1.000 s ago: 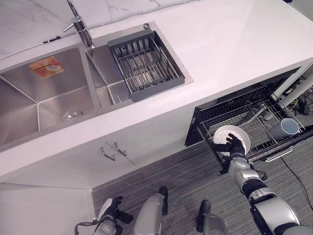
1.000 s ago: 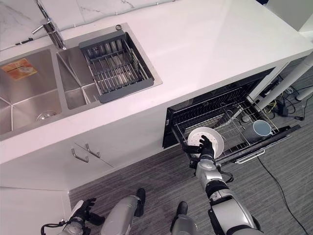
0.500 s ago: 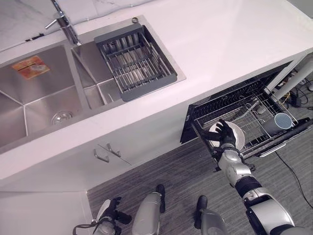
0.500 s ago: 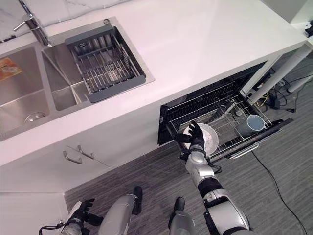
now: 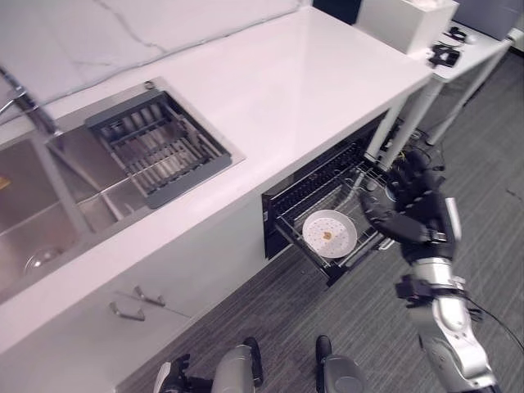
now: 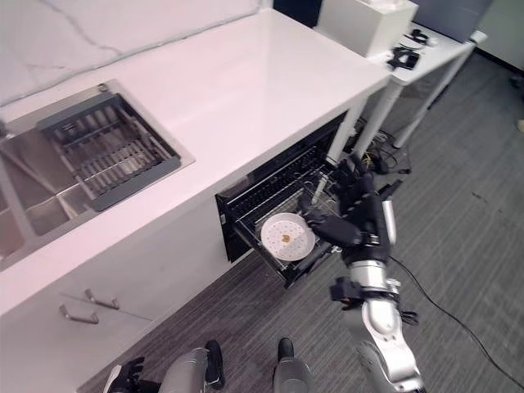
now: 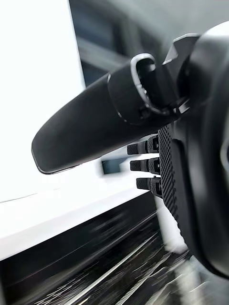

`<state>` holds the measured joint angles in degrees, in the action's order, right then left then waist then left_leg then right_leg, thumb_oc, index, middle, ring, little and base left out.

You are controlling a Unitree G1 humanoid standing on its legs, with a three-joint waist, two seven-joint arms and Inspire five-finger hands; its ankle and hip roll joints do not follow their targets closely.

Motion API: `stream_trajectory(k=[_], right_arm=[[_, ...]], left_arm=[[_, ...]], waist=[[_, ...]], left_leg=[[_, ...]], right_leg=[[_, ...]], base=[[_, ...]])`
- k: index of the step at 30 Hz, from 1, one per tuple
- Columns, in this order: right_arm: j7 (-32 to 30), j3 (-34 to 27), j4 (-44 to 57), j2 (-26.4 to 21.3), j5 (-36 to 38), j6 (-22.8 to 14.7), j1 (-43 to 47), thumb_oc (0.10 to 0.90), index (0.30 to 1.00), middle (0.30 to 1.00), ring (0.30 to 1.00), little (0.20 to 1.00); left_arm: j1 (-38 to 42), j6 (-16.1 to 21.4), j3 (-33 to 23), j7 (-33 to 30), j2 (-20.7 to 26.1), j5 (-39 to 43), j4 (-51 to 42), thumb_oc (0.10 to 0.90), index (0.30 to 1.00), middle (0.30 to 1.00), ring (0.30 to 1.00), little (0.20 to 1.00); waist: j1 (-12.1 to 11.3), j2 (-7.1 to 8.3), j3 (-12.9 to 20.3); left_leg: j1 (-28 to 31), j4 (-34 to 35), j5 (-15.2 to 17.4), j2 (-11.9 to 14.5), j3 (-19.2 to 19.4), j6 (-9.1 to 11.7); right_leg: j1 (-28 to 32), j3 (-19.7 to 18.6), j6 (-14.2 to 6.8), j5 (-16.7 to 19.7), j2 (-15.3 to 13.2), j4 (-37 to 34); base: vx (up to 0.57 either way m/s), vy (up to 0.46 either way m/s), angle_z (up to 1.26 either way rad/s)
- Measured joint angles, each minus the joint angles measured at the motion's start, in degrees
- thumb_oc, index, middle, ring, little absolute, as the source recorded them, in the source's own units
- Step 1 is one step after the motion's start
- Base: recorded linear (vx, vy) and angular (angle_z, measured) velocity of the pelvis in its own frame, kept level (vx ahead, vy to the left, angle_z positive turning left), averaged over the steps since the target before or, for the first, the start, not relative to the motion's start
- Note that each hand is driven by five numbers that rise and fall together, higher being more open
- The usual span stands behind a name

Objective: Place the dishes in the dishwasher.

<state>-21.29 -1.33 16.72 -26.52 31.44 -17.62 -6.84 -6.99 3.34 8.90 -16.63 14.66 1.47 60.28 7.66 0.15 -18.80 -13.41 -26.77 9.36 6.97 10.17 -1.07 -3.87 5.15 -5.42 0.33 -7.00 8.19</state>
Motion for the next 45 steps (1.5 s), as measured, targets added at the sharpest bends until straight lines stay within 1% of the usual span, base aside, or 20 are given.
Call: stream_trajectory(k=[3,6,7,9,10,11,13,14,15,16,19,22,24,25,26,29,35,39,41,45], right_arm=[[-4.17,-4.63,-5.75,-0.83,-2.18,-5.11,-2.21,0.8,0.9,0.9,0.9,0.9],[-8.24,-6.7,-13.0,-0.71,-2.05,-6.89,-2.51,0.8,0.9,0.9,0.9,0.9],[-9.55,-7.96,-18.43,-0.05,-1.21,-8.6,-2.71,0.8,0.9,0.9,0.9,0.9],[-10.43,-8.83,-23.11,2.22,3.19,-9.76,-2.7,0.8,0.9,0.9,0.9,0.9],[-9.78,-8.95,-25.98,2.9,4.86,-11.37,-2.29,0.8,0.9,0.9,0.9,0.9],[-6.99,-8.75,-29.03,3.95,12.69,-11.53,-0.76,0.8,0.9,0.9,0.9,0.9],[-2.12,-8.53,-31.46,4.75,19.43,-11.59,0.76,0.8,0.9,0.9,0.9,0.9],[1.4,-7.85,-34.33,5.34,24.51,-11.23,2.42,0.8,0.9,0.9,0.9,0.9],[3.0,-7.63,-36.29,6.14,26.19,-11.19,3.84,0.8,0.9,0.9,0.9,0.9],[4.64,-7.18,-38.86,6.51,27.71,-10.94,5.27,0.8,0.9,0.9,0.9,0.9],[7.96,-5.24,-44.64,6.57,29.59,-9.09,8.03,0.8,0.9,0.9,0.9,0.9],[11.17,-3.81,-45.75,6.6,30.05,-6.95,11.19,0.8,0.9,0.9,0.9,0.9],[13.68,-3.88,-51.86,5.94,32.92,-3.86,17.12,0.8,0.9,0.9,0.9,0.9],[14.47,-3.85,-53.55,5.81,33.61,-2.6,18.99,0.8,0.9,0.9,0.9,0.9],[14.74,-3.78,-54.14,5.8,34.46,-1.69,20.16,0.8,0.9,0.9,0.9,0.9],[16.33,-4.04,-57.55,5.34,36.54,-1.05,23.58,0.8,0.9,0.9,0.9,0.9],[15.76,-3.72,-58.15,3.56,36.13,3.11,28.09,0.8,0.9,0.9,0.9,0.9],[15.58,-3.36,-60.22,3.32,35.5,4.44,31.79,0.8,0.9,0.9,0.9,0.9],[15.54,-3.3,-60.67,2.98,33.85,5.23,33.79,0.8,0.9,0.9,0.9,0.9],[16.03,-2.15,-62.62,1.22,33.66,6.25,36.56,0.8,0.9,0.9,0.9,0.9]], left_arm=[[-0.19,0.99,-0.13,-0.14,0.0,0.11,0.14,0.8,0.9,0.9,0.9,0.9],[-0.21,1.07,-0.11,-0.13,0.01,0.51,0.38,0.8,0.9,0.9,0.9,0.9],[0.26,1.68,-0.1,-0.13,0.01,0.6,0.99,0.8,0.9,0.9,0.9,0.9],[1.11,1.85,0.2,-0.09,-0.02,2.43,1.11,0.8,0.9,0.9,0.9,0.9],[1.95,1.8,0.52,-0.09,-0.01,2.87,1.07,0.8,0.9,0.9,0.9,0.9],[3.32,2.05,1.27,-0.09,-0.04,2.84,0.74,0.8,0.9,0.9,0.9,0.9],[4.54,1.99,2.52,-0.12,0.07,2.85,0.92,0.8,0.9,0.9,0.9,0.9],[5.69,1.91,3.35,-0.16,0.0,2.89,0.89,0.8,0.9,0.9,0.9,0.9],[6.38,1.8,3.97,-0.23,0.0,2.91,0.91,0.8,0.9,0.9,0.9,0.9],[6.84,1.75,4.5,-0.21,0.01,2.94,0.9,0.8,0.9,0.9,0.9,0.9],[7.55,1.52,5.0,-0.19,-0.04,2.97,0.98,0.8,0.9,0.9,0.9,0.9],[7.33,0.61,5.03,-0.21,-0.03,3.01,1.16,0.8,0.9,0.9,0.9,0.9],[7.53,0.41,6.39,-0.19,-0.02,3.01,1.34,0.8,0.9,0.9,0.9,0.9],[7.62,0.41,7.33,-0.09,-0.03,3.01,1.42,0.8,0.9,0.9,0.9,0.9],[7.63,0.4,7.71,0.01,-0.03,3.03,1.49,0.8,0.9,0.9,0.9,0.9],[8.05,0.17,9.39,0.69,0.02,4.62,2.23,0.8,0.9,0.9,0.9,0.9],[9.75,0.35,9.36,1.14,0.06,5.06,2.09,0.8,0.9,0.9,0.9,0.9],[10.44,0.47,9.36,1.15,0.11,5.11,2.11,0.8,0.9,0.9,0.9,0.9],[10.7,0.63,9.35,1.15,0.11,5.11,2.07,0.8,0.9,0.9,0.9,0.9],[10.81,0.65,9.36,1.18,0.14,5.1,2.03,0.8,0.9,0.9,0.9,0.9]], waist=[[0.88,-0.19,0.18],[1.69,-0.32,0.15],[1.78,-0.48,0.11],[1.81,-1.31,-0.33],[1.68,-1.79,-0.71],[1.48,-2.58,-1.45],[1.51,-3.33,-2.56],[1.06,-4.05,-3.63],[0.71,-4.24,-4.31],[0.27,-4.32,-4.76],[-1.39,-4.52,-5.5],[-2.68,-5.11,-6.34],[-3.77,-5.97,-6.96],[-5.04,-6.71,-7.39],[-5.49,-7.1,-7.72],[-5.81,-7.91,-9.03],[-6.24,-8.26,-10.29],[-6.45,-8.3,-10.37],[-6.5,-8.65,-10.94],[-7.38,-8.76,-11.19]], left_leg=[[-0.71,0.31,-0.39,0.33,0.62,0.15],[-0.73,0.89,-0.61,0.4,1.01,0.12],[-0.74,1.41,-0.72,0.39,1.58,-0.06],[-0.95,2.24,-1.56,0.23,1.99,0.24],[-1.16,2.32,-1.8,0.11,1.85,0.28],[-1.43,3.24,-2.68,-0.32,1.7,0.4],[-1.37,3.7,-3.13,-0.56,1.15,0.4],[-1.36,4.23,-3.57,-0.7,0.49,0.28],[-1.2,4.47,-3.89,-0.68,0.23,0.4],[-1.06,4.76,-4.24,-0.78,-0.19,0.61],[-0.51,5.96,-5.0,-1.09,-1.52,1.12],[-0.42,6.17,-5.51,-1.29,-2.7,1.38],[-0.34,6.08,-5.8,-2.2,-3.92,1.56],[-0.25,6.07,-5.8,-2.51,-4.19,1.58],[-0.29,6.07,-5.8,-2.82,-4.37,1.58],[-0.48,5.62,-5.98,-3.58,-4.59,1.85],[-1.67,4.92,-6.18,-3.46,-5.83,1.8],[-3.19,4.52,-6.6,-3.35,-6.22,2.03],[-3.65,4.19,-6.68,-3.3,-6.81,2.07],[-5.17,4.06,-7.09,-3.24,-7.75,2.52]], right_leg=[[-1.38,-0.58,-0.04,0.36,0.14,0.01],[-1.86,-0.7,-0.31,0.18,0.06,0.03],[-2.68,-0.7,-0.31,0.18,-0.21,0.6],[-3.79,-0.77,-0.28,0.2,-0.46,1.96],[-4.26,-0.57,-0.09,0.0,-0.63,2.81],[-5.36,-0.44,0.19,-0.37,-1.01,3.86],[-5.47,0.05,0.25,-0.76,-1.16,4.7],[-5.71,0.63,0.35,-1.21,-1.18,5.51],[-5.79,0.9,0.18,-1.78,-1.17,6.25],[-5.87,1.29,0.56,-2.15,-1.26,6.91],[-5.79,2.68,1.07,-3.37,-1.5,8.39],[-5.7,3.81,1.6,-4.45,-1.49,10.05],[-5.8,5.06,2.06,-6.21,-2.34,12.68],[-5.97,5.31,2.17,-7.03,-2.74,13.8],[-6.21,5.41,2.14,-7.57,-3.05,14.63],[-7.08,5.52,2.17,-8.79,-4.05,17.09],[-7.89,6.47,2.53,-9.22,-3.97,18.33],[-9.56,6.55,2.68,-9.71,-3.9,19.64],[-9.78,7.0,2.92,-9.93,-3.82,20.16],[-11.09,7.78,3.39,-10.22,-3.73,20.79]], base=[[-0.09,-0.012,-0.16],[-0.07,0.003,-0.1],[-0.12,0.008,-0.18],[-0.1,0.005,-0.11],[-0.07,-0.004,0.1],[-0.07,-0.005,0.13],[-0.04,-0.013,0.17],[-0.04,-0.02,0.23],[-0.04,-0.023,0.22],[-0.01,-0.009,0.2],[0.0,-0.002,0.25],[0.02,0.013,0.22],[0.03,0.059,0.38],[0.05,0.072,0.31],[0.04,0.052,0.2],[0.03,0.037,0.08],[0.01,0.025,0.08],[0.03,0.017,0.06],[0.03,0.004,0.11],[0.03,0.006,0.08]])
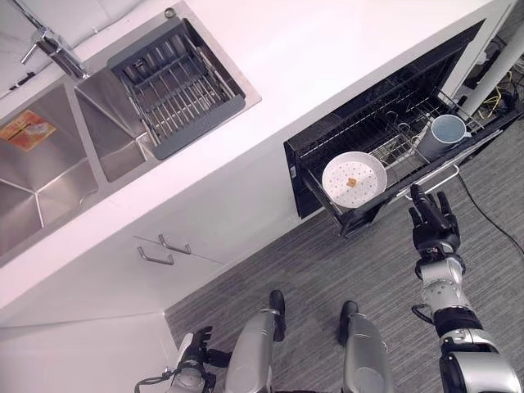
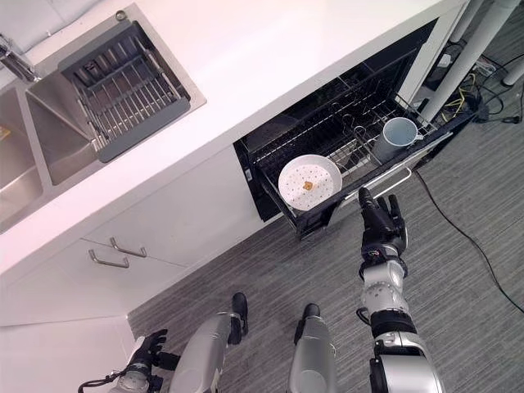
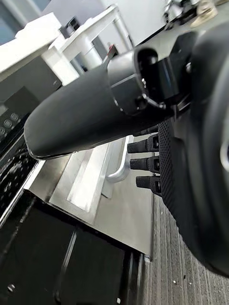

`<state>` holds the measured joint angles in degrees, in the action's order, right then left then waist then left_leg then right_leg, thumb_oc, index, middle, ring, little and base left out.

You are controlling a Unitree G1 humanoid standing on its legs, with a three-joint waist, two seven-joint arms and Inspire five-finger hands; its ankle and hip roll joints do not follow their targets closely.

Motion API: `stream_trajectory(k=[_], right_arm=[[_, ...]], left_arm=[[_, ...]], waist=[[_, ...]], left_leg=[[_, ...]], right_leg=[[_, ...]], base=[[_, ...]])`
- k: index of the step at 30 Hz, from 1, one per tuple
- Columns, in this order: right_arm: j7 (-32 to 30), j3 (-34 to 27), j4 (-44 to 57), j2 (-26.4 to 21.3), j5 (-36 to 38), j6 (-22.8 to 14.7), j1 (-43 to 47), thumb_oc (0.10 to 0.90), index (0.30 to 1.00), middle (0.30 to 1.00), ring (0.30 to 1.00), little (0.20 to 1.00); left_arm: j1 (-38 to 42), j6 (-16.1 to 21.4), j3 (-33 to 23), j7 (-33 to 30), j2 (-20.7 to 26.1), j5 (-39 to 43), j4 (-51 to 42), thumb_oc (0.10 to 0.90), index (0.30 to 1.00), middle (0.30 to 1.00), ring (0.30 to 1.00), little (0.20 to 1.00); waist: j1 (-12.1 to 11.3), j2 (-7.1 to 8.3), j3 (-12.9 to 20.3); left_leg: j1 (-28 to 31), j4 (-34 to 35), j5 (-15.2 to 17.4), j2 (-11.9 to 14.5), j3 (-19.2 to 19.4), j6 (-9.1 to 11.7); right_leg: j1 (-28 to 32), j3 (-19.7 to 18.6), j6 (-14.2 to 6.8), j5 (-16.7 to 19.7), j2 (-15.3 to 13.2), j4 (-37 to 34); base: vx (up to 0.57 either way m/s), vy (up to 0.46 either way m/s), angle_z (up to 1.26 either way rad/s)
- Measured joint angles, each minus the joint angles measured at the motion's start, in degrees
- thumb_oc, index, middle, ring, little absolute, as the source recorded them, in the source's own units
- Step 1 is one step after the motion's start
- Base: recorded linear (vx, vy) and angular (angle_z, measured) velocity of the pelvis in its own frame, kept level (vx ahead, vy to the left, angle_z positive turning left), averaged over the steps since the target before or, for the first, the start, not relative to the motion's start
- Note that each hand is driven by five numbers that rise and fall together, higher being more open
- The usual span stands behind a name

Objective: Place the dishes in the dishwasher.

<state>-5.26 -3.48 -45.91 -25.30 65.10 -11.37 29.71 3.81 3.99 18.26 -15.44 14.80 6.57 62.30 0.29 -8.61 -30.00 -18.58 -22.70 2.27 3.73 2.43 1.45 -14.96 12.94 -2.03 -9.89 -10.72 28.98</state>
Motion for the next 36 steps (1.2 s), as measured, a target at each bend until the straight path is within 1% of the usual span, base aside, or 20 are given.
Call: stream_trajectory(k=[2,3,5,8,9,12,14,16,17,20,21,23,25,26,27,30,31,32,34,36], right_arm=[[0.23,0.04,-0.13,-1.02,-1.15,0.76,0.45,0.8,0.9,0.9,0.9,0.9],[0.22,1.52,-1.69,-2.11,-2.75,1.72,1.49,0.8,0.9,0.9,0.9,0.9],[-0.08,1.72,-2.24,-2.49,-3.85,2.08,2.01,0.8,0.9,0.9,0.9,0.9],[-0.09,2.29,-2.25,-4.11,-4.79,3.65,2.95,0.8,0.9,0.9,0.9,0.9],[-0.08,2.9,-2.52,-5.08,-5.97,4.65,4.3,0.8,0.9,0.9,0.9,0.9],[-0.06,4.54,-5.29,-6.42,-6.66,5.84,8.11,0.8,0.9,0.9,0.9,0.9],[-0.07,5.56,-6.83,-7.85,-8.29,7.12,11.16,0.8,0.9,0.9,0.9,0.9],[-0.14,6.24,-7.33,-8.84,-8.41,7.8,12.3,0.8,0.9,0.9,0.9,0.9],[-0.23,7.21,-10.9,-9.88,-8.41,8.03,16.02,0.8,0.9,0.9,0.9,0.9],[-0.56,8.75,-13.74,-10.9,-8.56,8.21,19.57,0.8,0.9,0.9,0.9,0.9],[-0.9,9.94,-14.94,-11.92,-8.69,8.37,21.04,0.8,0.9,0.9,0.9,0.9],[-0.93,10.19,-15.33,-12.22,-8.7,8.37,21.75,0.8,0.9,0.9,0.9,0.9],[-1.24,10.81,-15.34,-12.45,-8.71,8.37,22.29,0.8,0.9,0.9,0.9,0.9],[-1.3,11.87,-15.35,-12.58,-8.78,8.36,22.6,0.8,0.9,0.9,0.9,0.9],[-1.34,12.26,-15.35,-12.58,-8.87,8.4,22.7,0.8,0.9,0.9,0.9,0.9],[-2.02,14.09,-15.35,-12.75,-9.98,8.49,24.07,0.8,0.9,0.9,0.9,0.9],[-2.09,14.74,-15.35,-12.63,-9.98,8.49,25.09,0.8,0.9,0.9,0.9,0.9],[-1.24,15.97,-14.94,-12.56,-10.35,8.46,25.77,0.8,0.9,0.9,0.9,0.9],[-3.33,16.36,-15.32,-11.58,-10.55,9.17,27.75,0.8,0.9,0.9,0.9,0.9],[-3.98,16.51,-15.41,-10.63,-10.64,9.57,27.84,0.8,0.9,0.9,0.9,0.9]], left_arm=[[0.06,-0.12,-0.01,0.04,0.01,-0.02,0.06,0.8,0.9,0.9,0.9,0.9],[0.13,-0.15,0.0,0.04,0.05,-0.04,-0.14,0.8,0.9,0.9,0.9,0.9],[0.19,-0.15,-0.02,0.07,0.31,-0.08,-0.59,0.8,0.9,0.9,0.9,0.9],[0.2,-0.28,-0.01,0.3,0.49,-0.1,-0.86,0.8,0.9,0.9,0.9,0.9],[0.3,-0.22,-0.01,0.48,0.83,-0.1,-1.18,0.8,0.9,0.9,0.9,0.9],[0.63,-0.31,0.01,1.04,1.96,-0.09,-2.11,0.8,0.9,0.9,0.9,0.9],[2.03,-0.6,-0.01,1.1,2.89,-0.06,-2.25,0.8,0.9,0.9,0.9,0.9],[2.79,-0.99,-0.01,1.12,3.08,-0.05,-2.35,0.8,0.9,0.9,0.9,0.9],[3.62,-1.12,0.01,1.12,3.75,-0.04,-2.68,0.8,0.9,0.9,0.9,0.9],[4.04,-1.17,-0.02,1.05,4.64,0.03,-2.84,0.8,0.9,0.9,0.9,0.9],[4.05,-1.31,-0.04,0.98,5.0,0.04,-3.43,0.8,0.9,0.9,0.9,0.9],[4.04,-1.36,-0.03,0.92,5.19,0.05,-3.48,0.8,0.9,0.9,0.9,0.9],[4.04,-1.45,-0.02,0.71,5.57,0.07,-3.48,0.8,0.9,0.9,0.9,0.9],[4.01,-1.55,-0.03,0.71,6.35,0.06,-3.6,0.8,0.9,0.9,0.9,0.9],[3.99,-1.49,-0.01,0.71,6.64,0.04,-3.55,0.8,0.9,0.9,0.9,0.9],[3.95,-1.43,-0.1,0.69,7.64,0.01,-3.91,0.8,0.9,0.9,0.9,0.9],[3.95,-1.49,-0.12,0.71,7.79,0.01,-4.32,0.8,0.9,0.9,0.9,0.9],[3.94,-1.41,-0.05,0.71,7.84,0.01,-4.38,0.8,0.9,0.9,0.9,0.9],[4.17,-1.2,-0.16,0.74,9.18,0.02,-5.36,0.8,0.9,0.9,0.9,0.9],[4.14,-1.51,-0.17,0.79,10.2,0.27,-5.48,0.8,0.9,0.9,0.9,0.9]], waist=[[-0.82,0.09,-0.06],[-1.3,0.18,-0.12],[-2.09,0.52,-0.33],[-2.18,0.77,-0.49],[-2.17,0.79,-0.51],[-2.17,0.96,-0.61],[-2.74,1.02,-0.65],[-3.76,1.04,-0.66],[-4.98,1.14,-0.72],[-6.07,1.48,-0.87],[-7.01,1.51,-0.89],[-7.65,1.7,-0.89],[-8.05,2.14,-0.96],[-8.15,2.73,-1.03],[-8.34,3.04,-1.05],[-8.49,4.1,-1.14],[-8.66,4.46,-1.26],[-9.07,4.61,-1.21],[-10.19,5.71,-1.31],[-10.98,6.85,-1.38]], left_leg=[[-0.71,0.0,-0.16,0.01,-0.39,0.12],[-1.22,0.0,-0.31,0.0,-0.87,0.37],[-1.48,0.12,-0.46,0.05,-1.14,0.6],[-2.24,0.05,-0.48,0.09,-1.33,0.59],[-2.96,0.09,-0.64,0.16,-1.34,0.44],[-4.26,0.25,-1.01,0.22,-1.28,0.11],[-5.29,0.8,-1.61,0.19,-1.3,-0.22],[-5.48,1.26,-1.84,0.16,-1.07,-0.31],[-6.19,2.27,-2.54,0.07,-1.12,-0.63],[-6.98,3.15,-3.23,0.0,-1.27,-0.87],[-7.46,3.35,-3.71,0.02,-1.37,-1.39],[-7.47,4.13,-4.1,-0.17,-1.46,-1.36],[-7.63,4.96,-4.95,-0.39,-1.73,-1.55],[-7.72,5.52,-4.81,-0.66,-2.77,-1.08],[-7.69,5.72,-5.61,-0.69,-2.83,-1.42],[-8.31,6.01,-6.28,-0.86,-3.65,-1.34],[-8.25,6.12,-5.78,-0.93,-4.17,-0.88],[-7.97,6.05,-6.3,-0.87,-4.24,-1.28],[-8.11,6.33,-5.79,-0.77,-4.99,-0.87],[-8.09,6.69,-6.65,-0.87,-5.18,-1.05]], right_leg=[[-0.54,0.22,0.19,-0.07,0.07,0.18],[-0.65,0.54,0.26,-0.11,0.14,-0.02],[-0.69,0.81,0.35,-0.01,0.22,-0.43],[-0.85,1.11,0.19,0.45,0.37,-1.35],[-1.14,1.21,0.07,1.17,0.57,-2.34],[-1.87,1.51,-0.23,2.31,0.81,-3.8],[-2.2,1.56,-0.45,3.65,0.97,-5.67],[-2.26,1.52,-0.58,4.42,1.03,-6.77],[-2.27,1.68,-0.88,5.85,1.27,-8.71],[-2.23,1.98,-1.21,7.39,1.63,-11.11],[-2.12,2.15,-1.28,8.26,1.85,-12.47],[-2.03,2.33,-1.38,8.75,1.8,-13.33],[-1.96,2.65,-1.79,9.52,1.87,-14.06],[-1.52,3.54,-1.48,9.2,1.91,-14.79],[-1.51,3.64,-1.78,9.69,1.95,-14.76],[-1.44,4.7,-1.7,10.09,2.03,-15.49],[-1.01,4.97,-1.53,9.93,2.08,-16.06],[-0.3,4.97,-1.81,10.61,2.37,-16.65],[-0.19,5.37,-1.49,10.22,2.55,-17.01],[0.17,5.57,-1.71,10.87,2.82,-17.68]], base=[[0.03,0.013,0.09],[0.05,0.031,0.15],[0.04,0.028,0.07],[0.0,0.0,0.0],[0.0,0.0,0.0],[0.0,0.005,-0.01],[0.0,0.0,0.0],[0.01,-0.009,-0.04],[0.0,0.0,0.0],[0.02,-0.043,0.03],[0.08,-0.067,0.02],[0.0,-0.046,0.05],[0.01,-0.036,0.14],[0.01,-0.027,0.21],[0.01,-0.027,0.2],[0.02,-0.029,0.15],[0.04,-0.082,0.14],[0.02,-0.089,0.05],[0.06,-0.077,0.09],[-0.05,-0.051,0.14]])
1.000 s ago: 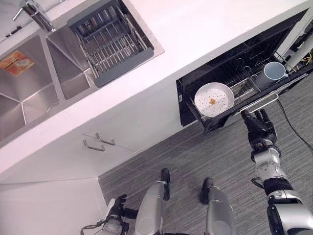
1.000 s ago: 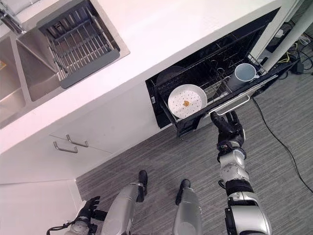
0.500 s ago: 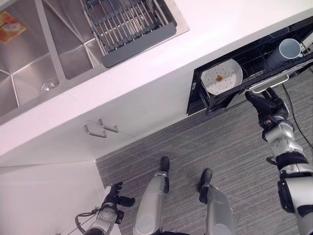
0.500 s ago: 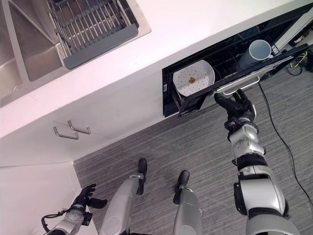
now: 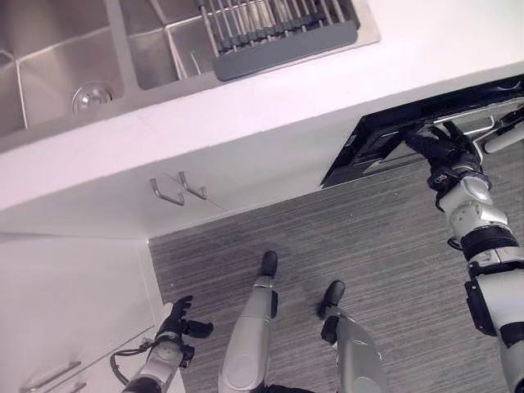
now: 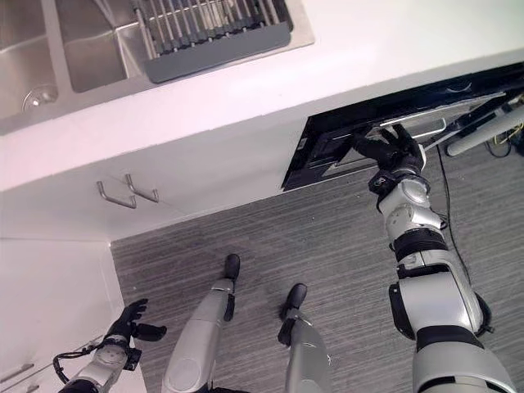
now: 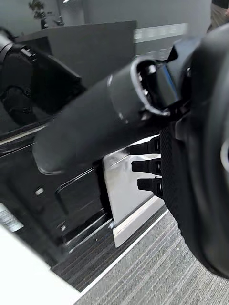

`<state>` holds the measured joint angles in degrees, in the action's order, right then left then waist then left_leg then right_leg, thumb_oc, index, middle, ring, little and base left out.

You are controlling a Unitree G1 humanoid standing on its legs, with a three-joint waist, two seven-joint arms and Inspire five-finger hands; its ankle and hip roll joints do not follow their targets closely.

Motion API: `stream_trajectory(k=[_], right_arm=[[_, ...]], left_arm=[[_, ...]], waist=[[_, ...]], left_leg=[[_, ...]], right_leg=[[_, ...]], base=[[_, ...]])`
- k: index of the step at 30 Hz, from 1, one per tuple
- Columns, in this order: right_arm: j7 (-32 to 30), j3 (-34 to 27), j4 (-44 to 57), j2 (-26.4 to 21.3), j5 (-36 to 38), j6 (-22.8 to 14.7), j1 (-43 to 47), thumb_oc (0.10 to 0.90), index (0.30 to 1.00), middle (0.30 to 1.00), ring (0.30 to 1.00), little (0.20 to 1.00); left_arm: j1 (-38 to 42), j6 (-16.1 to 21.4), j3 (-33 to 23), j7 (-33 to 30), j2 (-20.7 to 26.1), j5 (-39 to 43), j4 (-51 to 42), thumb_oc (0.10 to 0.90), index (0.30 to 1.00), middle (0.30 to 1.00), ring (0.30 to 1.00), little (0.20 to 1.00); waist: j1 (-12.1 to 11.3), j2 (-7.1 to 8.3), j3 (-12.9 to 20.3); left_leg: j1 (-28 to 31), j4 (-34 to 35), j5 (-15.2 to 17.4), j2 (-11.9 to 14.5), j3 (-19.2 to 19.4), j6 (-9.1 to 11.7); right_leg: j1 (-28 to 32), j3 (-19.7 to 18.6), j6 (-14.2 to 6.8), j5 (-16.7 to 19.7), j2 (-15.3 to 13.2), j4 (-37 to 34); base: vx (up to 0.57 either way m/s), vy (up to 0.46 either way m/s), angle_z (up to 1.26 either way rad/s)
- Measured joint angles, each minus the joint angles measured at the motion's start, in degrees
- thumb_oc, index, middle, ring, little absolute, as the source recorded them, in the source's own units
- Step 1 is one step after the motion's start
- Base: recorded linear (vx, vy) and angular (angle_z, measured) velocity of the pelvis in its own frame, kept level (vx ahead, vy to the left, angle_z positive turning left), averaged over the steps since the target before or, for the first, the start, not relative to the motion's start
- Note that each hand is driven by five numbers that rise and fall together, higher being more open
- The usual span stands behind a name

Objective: Place the dishes in the dishwasher.

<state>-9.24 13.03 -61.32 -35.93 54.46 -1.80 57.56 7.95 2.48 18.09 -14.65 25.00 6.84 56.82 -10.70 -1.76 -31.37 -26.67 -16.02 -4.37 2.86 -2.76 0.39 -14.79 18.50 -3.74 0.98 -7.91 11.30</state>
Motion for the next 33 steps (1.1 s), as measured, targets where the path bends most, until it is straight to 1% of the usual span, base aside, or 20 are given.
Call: stream_trajectory(k=[1,5,6,8,9,13,15,17,19,20,21,22,23,24,25,26,27,28,30,33], right_arm=[[-1.5,1.1,-0.02,0.24,-0.01,0.32,1.09,0.8,0.9,0.9,0.9,0.9],[-2.76,2.21,-0.3,0.29,-0.25,1.31,1.05,0.8,0.9,0.9,0.9,0.9],[-3.08,2.21,-0.41,0.29,-0.26,1.36,1.03,0.8,0.9,0.9,0.9,0.9],[-3.36,2.5,-0.64,0.3,-0.25,2.76,1.03,0.8,0.9,0.9,0.9,0.9],[-3.37,2.51,-0.9,0.3,-0.25,3.0,1.03,0.8,0.9,0.9,0.9,0.9],[-3.61,2.51,-2.58,0.38,-0.3,4.81,0.96,0.8,0.9,0.9,0.9,0.9],[-3.24,1.53,-2.34,0.96,0.23,4.88,-0.6,0.8,0.9,0.9,0.9,0.9],[-2.48,-2.72,-1.26,3.55,2.44,3.46,-4.59,0.8,0.9,0.9,0.9,0.9],[-0.28,-3.15,1.87,5.52,2.47,2.28,-7.81,0.8,0.9,0.9,0.9,0.9],[1.22,-3.47,4.96,7.75,2.38,0.89,-11.43,0.8,0.9,0.9,0.9,0.9],[4.8,-5.87,14.02,12.87,2.12,-3.43,-20.61,0.8,0.9,0.9,0.9,0.9],[5.73,-3.45,17.38,21.21,0.28,-5.52,-29.93,0.8,0.9,0.9,0.9,0.9],[5.74,-1.68,17.78,23.97,-0.55,-5.59,-33.84,0.8,0.9,0.9,0.9,0.9],[5.98,-0.09,17.12,24.92,-0.9,-5.02,-35.8,0.8,0.9,0.9,0.9,0.9],[6.42,0.69,14.72,26.87,-2.67,-4.76,-42.45,0.8,0.9,0.9,0.9,0.9],[6.42,0.84,13.49,26.97,-2.72,-4.39,-45.07,0.8,0.9,0.9,0.9,0.9],[6.07,0.61,11.74,26.84,-3.62,-3.92,-47.92,0.8,0.9,0.9,0.9,0.9],[5.8,-0.98,9.74,26.11,-5.26,-3.99,-51.84,0.8,0.9,0.9,0.9,0.9],[5.68,-1.84,9.23,23.34,-7.84,-4.11,-54.69,0.8,0.9,0.9,0.9,0.9],[6.08,-2.99,9.27,19.96,-9.49,-5.45,-55.43,0.8,0.9,0.9,0.9,0.9]], left_arm=[[0.01,0.03,-0.42,0.44,0.46,2.06,0.98,0.8,0.9,0.9,0.9,0.9],[-0.2,-0.07,-2.03,2.06,1.01,4.21,1.74,0.8,0.9,0.9,0.9,0.9],[-0.19,-0.06,-2.46,2.75,1.06,4.24,1.87,0.8,0.9,0.9,0.9,0.9],[-0.18,0.61,-3.85,7.46,1.16,8.42,2.09,0.8,0.9,0.9,0.9,0.9],[-0.17,0.75,-4.25,8.17,1.14,8.83,2.02,0.8,0.9,0.9,0.9,0.9],[-0.35,1.9,-6.52,14.18,1.03,17.65,0.26,0.8,0.9,0.9,0.9,0.9],[-1.09,3.02,-7.73,17.84,0.96,21.91,-2.01,0.8,0.9,0.9,0.9,0.9],[-2.91,5.59,-8.81,22.05,0.61,28.33,-5.09,0.8,0.9,0.9,0.9,0.9],[-3.16,6.24,-8.87,23.76,0.64,31.19,-5.98,0.8,0.9,0.9,0.9,0.9],[-3.07,6.09,-9.37,24.34,0.0,31.93,-6.32,0.8,0.9,0.9,0.9,0.9],[-3.35,4.91,-12.93,25.84,-1.77,34.64,-6.43,0.8,0.9,0.9,0.9,0.9],[-3.27,4.05,-13.82,26.33,-4.22,34.97,-6.14,0.8,0.9,0.9,0.9,0.9],[-3.17,3.89,-13.3,26.32,-5.1,33.97,-6.19,0.8,0.9,0.9,0.9,0.9],[-2.98,3.99,-12.78,26.12,-5.83,32.42,-6.28,0.8,0.9,0.9,0.9,0.9],[-2.78,4.11,-12.54,26.1,-7.99,30.36,-6.45,0.8,0.9,0.9,0.9,0.9],[-3.21,4.25,-12.53,26.19,-8.79,30.35,-6.6,0.8,0.9,0.9,0.9,0.9],[-4.13,4.27,-12.71,26.14,-9.65,30.36,-7.14,0.8,0.9,0.9,0.9,0.9],[-6.15,4.3,-13.21,26.2,-10.31,30.37,-7.78,0.8,0.9,0.9,0.9,0.9],[-8.02,4.09,-13.89,26.08,-10.38,29.78,-7.72,0.8,0.9,0.9,0.9,0.9],[-9.56,3.87,-14.61,25.19,-10.24,28.68,-7.06,0.8,0.9,0.9,0.9,0.9]], waist=[[-0.65,1.08,-0.05],[-1.75,2.27,-0.03],[-1.95,2.42,-0.02],[-2.09,2.64,-0.13],[-2.13,2.59,-0.1],[-3.24,2.75,-0.11],[-3.62,2.75,-0.09],[-3.67,3.05,0.06],[-3.38,3.72,0.23],[-3.1,4.22,0.36],[-2.46,5.22,0.72],[-0.35,5.83,1.1],[0.31,5.88,1.53],[0.52,5.68,1.92],[1.18,4.71,2.76],[1.28,4.25,3.47],[2.09,3.6,4.54],[3.95,2.6,6.53],[6.04,1.38,9.02],[6.95,0.38,12.12]], left_leg=[[-0.45,-0.34,0.1,-0.08,-0.12,0.12],[-0.44,-0.68,0.22,-0.11,-0.59,-0.05],[-0.44,-0.69,0.22,-0.12,-0.59,-0.06],[-0.06,-0.74,0.25,-0.13,-1.18,-0.01],[0.04,-0.77,0.24,-0.13,-1.36,-0.01],[1.3,-0.47,0.08,-0.03,-2.42,0.37],[2.57,0.01,-0.09,-0.05,-2.46,0.59],[5.37,0.54,0.12,-0.18,-2.35,0.45],[7.04,0.76,0.76,-0.18,-2.22,0.76],[7.76,0.67,0.9,0.04,-2.03,0.59],[9.51,0.69,1.43,-0.12,-1.93,0.77],[10.66,-0.96,3.06,-0.08,-1.41,0.11],[10.77,-1.58,3.61,-0.1,-1.15,0.03],[10.55,-2.05,3.88,-0.05,-0.87,-0.11],[10.7,-2.62,4.4,-0.2,-0.12,-0.69],[10.71,-2.78,4.66,-0.32,0.19,-0.88],[10.74,-2.78,4.82,-0.38,0.85,-1.08],[10.87,-2.73,4.99,-0.82,1.35,-1.37],[11.45,-2.43,5.05,-0.87,2.28,-1.47],[12.83,-1.35,4.94,-0.66,3.05,-1.29]], right_leg=[[-0.15,0.2,-0.16,0.19,-0.05,-0.05],[0.5,0.84,-0.2,0.15,0.09,-0.49],[0.53,0.85,-0.21,0.16,0.1,-0.49],[1.61,1.49,-0.27,0.23,0.35,-0.95],[1.83,1.64,-0.26,0.23,0.43,-1.09],[3.64,2.56,-0.23,0.19,0.87,-1.56],[4.73,2.62,-0.23,0.19,0.87,-1.78],[7.68,2.66,-0.3,0.1,0.8,-2.58],[9.35,2.6,-0.65,-0.58,0.76,-3.07],[9.79,2.44,-0.42,-0.7,0.63,-3.06],[11.58,2.34,-0.54,-1.04,0.18,-2.8],[12.73,1.73,-0.21,-1.93,-0.21,-2.05],[12.69,1.29,-0.76,-2.51,-0.42,-1.66],[12.47,0.85,-0.78,-2.54,-0.39,-1.46],[12.27,0.07,-1.02,-2.73,-0.91,-0.87],[12.12,-0.36,-1.1,-2.76,-1.12,-0.59],[11.83,-1.0,-1.14,-2.74,-1.35,-0.45],[11.78,-1.27,-1.47,-2.53,-1.95,-0.38],[11.71,-2.04,-1.73,-2.35,-2.28,-0.37],[11.78,-2.95,-1.71,-2.36,-2.31,-0.4]], base=[[0.04,-0.093,0.08],[0.04,-0.083,0.07],[0.06,-0.123,0.01],[0.03,-0.144,0.1],[0.0,-0.098,0.16],[-0.04,-0.066,0.1],[-0.06,0.004,0.03],[-0.04,0.04,0.02],[-0.09,0.046,-0.02],[-0.14,0.028,-0.02],[-0.2,0.031,-0.09],[-0.21,0.067,-0.14],[-0.17,0.084,-0.21],[-0.13,0.094,-0.22],[-0.11,0.072,-0.22],[-0.09,0.05,-0.26],[-0.09,0.017,-0.24],[-0.08,-0.008,-0.21],[-0.08,-0.032,-0.22],[-0.05,-0.031,-0.17]])
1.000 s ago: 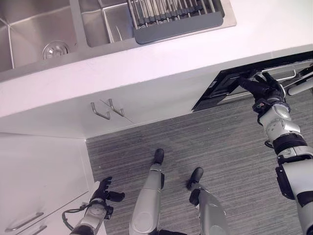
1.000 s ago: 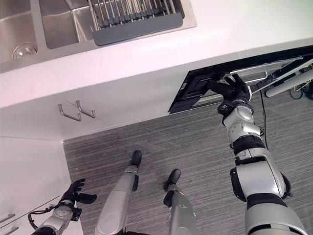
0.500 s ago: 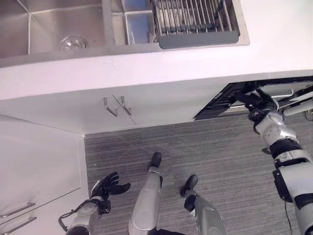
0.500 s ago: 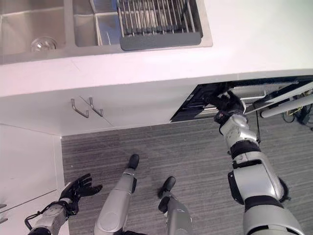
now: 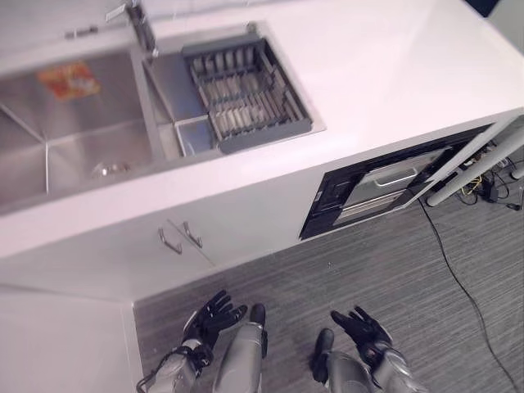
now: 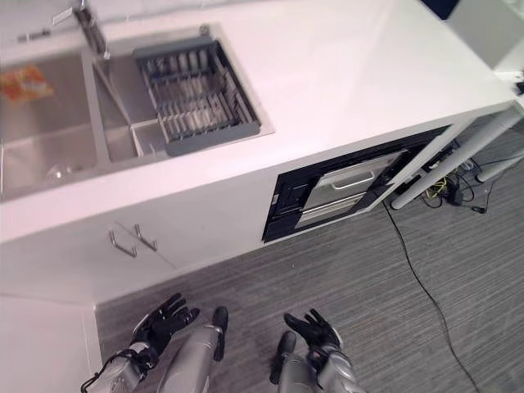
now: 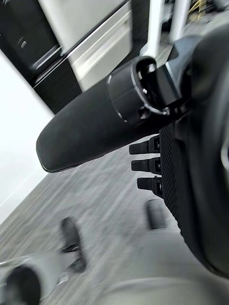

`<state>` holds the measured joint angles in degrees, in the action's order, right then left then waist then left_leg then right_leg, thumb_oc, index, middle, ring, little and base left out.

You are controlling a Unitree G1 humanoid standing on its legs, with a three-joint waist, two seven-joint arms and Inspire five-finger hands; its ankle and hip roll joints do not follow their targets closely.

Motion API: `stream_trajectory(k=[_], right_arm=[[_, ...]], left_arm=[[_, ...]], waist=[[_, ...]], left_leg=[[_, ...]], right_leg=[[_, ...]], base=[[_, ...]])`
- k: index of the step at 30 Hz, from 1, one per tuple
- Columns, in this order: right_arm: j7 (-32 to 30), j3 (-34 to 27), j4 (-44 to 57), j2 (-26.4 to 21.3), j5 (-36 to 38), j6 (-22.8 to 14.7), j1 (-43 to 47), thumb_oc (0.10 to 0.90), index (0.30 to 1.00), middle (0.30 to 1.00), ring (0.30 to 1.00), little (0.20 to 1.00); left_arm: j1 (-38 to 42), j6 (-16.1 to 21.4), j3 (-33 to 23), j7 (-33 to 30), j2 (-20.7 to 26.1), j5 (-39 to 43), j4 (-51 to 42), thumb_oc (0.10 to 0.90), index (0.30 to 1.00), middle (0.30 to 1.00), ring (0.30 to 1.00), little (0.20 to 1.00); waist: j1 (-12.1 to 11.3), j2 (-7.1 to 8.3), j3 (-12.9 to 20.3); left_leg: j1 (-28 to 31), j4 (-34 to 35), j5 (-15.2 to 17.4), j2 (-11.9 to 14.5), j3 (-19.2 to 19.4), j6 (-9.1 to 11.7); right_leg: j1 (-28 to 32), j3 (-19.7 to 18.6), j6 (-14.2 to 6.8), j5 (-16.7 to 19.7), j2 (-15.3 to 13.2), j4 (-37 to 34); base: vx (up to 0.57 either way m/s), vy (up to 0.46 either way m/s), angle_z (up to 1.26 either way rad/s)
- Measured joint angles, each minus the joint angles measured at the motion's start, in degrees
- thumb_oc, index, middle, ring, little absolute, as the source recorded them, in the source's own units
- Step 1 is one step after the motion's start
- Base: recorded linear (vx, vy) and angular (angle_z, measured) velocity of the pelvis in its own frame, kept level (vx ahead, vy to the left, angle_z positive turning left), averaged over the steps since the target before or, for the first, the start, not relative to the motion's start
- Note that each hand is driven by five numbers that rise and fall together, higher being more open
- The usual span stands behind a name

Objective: Place the dishes in the dishwasher.

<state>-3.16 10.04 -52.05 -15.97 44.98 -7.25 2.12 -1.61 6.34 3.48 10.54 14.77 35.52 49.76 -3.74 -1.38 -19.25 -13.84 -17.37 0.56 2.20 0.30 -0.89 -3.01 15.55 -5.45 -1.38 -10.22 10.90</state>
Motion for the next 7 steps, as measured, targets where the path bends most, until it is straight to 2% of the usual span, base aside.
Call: stream_trajectory(k=[2,4,7], right_arm=[[1.49,-1.5,0.0,-1.12,-1.16,-1.76,0.51,0.8,0.9,0.9,0.9,0.9],[2.85,-2.02,0.04,-1.57,-2.16,-3.11,0.54,0.8,0.9,0.9,0.9,0.9],[5.37,-2.39,-0.65,-1.37,-4.51,-3.56,0.59,0.8,0.9,0.9,0.9,0.9]], left_arm=[[-0.39,-0.67,-0.76,-0.12,0.05,-0.43,2.31,0.8,0.9,0.9,0.9,0.9],[-0.57,-1.75,-0.95,-0.12,-0.02,-2.11,4.66,0.8,0.9,0.9,0.9,0.9],[-1.6,-2.57,0.45,0.07,0.05,-8.95,7.65,0.8,0.9,0.9,0.9,0.9]], waist=[[0.4,-0.1,3.34],[0.92,0.03,4.75],[2.09,0.23,6.09]], left_leg=[[0.34,1.33,-0.39,0.76,0.89,0.6],[1.75,2.32,-0.6,1.05,1.11,0.91],[2.09,2.88,-0.77,1.74,2.27,1.18]], right_leg=[[-0.69,-0.27,0.15,-0.07,0.39,-0.12],[-0.42,-0.56,0.52,-0.23,0.63,0.0],[-0.59,-1.0,0.73,-0.38,0.89,0.14]], base=[[-0.07,-0.02,-0.11],[-0.07,0.003,-0.14],[-0.04,0.044,-0.09]])
